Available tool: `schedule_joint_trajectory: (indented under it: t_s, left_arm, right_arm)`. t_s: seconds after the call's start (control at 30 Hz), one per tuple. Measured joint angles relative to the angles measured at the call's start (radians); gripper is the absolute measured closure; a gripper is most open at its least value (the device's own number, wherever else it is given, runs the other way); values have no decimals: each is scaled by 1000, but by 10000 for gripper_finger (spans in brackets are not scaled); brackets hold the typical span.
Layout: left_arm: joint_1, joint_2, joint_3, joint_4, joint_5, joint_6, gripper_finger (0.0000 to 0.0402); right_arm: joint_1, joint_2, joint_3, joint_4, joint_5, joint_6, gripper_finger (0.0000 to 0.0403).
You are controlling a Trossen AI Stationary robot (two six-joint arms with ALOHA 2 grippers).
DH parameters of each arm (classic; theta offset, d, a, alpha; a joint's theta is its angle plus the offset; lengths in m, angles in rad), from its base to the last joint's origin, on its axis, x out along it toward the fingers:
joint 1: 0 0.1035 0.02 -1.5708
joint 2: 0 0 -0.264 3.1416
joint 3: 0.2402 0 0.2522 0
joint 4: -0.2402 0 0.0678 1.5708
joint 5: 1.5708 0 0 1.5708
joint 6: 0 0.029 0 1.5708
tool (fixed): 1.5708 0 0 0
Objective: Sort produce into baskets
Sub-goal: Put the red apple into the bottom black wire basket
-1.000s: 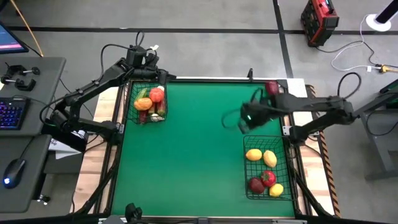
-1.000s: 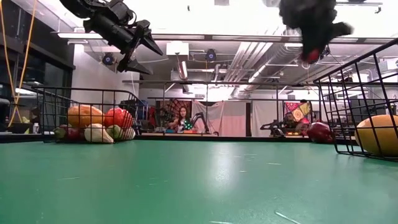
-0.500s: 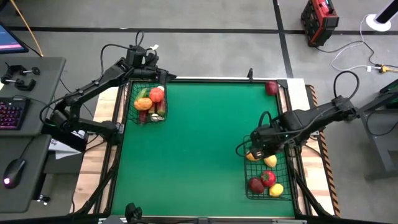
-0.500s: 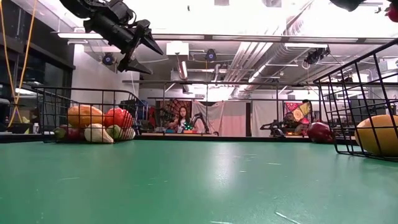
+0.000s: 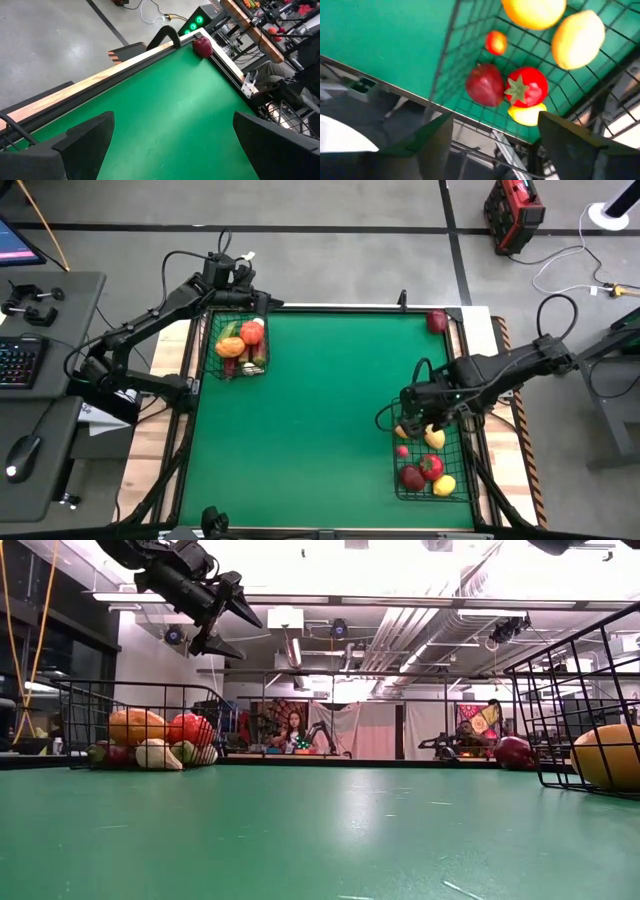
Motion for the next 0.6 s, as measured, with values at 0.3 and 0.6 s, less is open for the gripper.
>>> schedule_joint_trajectory:
  t_s: [0.3,0.6]
  left_arm:
    - [0,0,0,0,0,-38,5]
    - [0,0,0,-1,0,-65,5]
  right_arm:
    - [-303,-23,1,98,428,-151,105]
    - [-751,-26,1,16,886,-397,105]
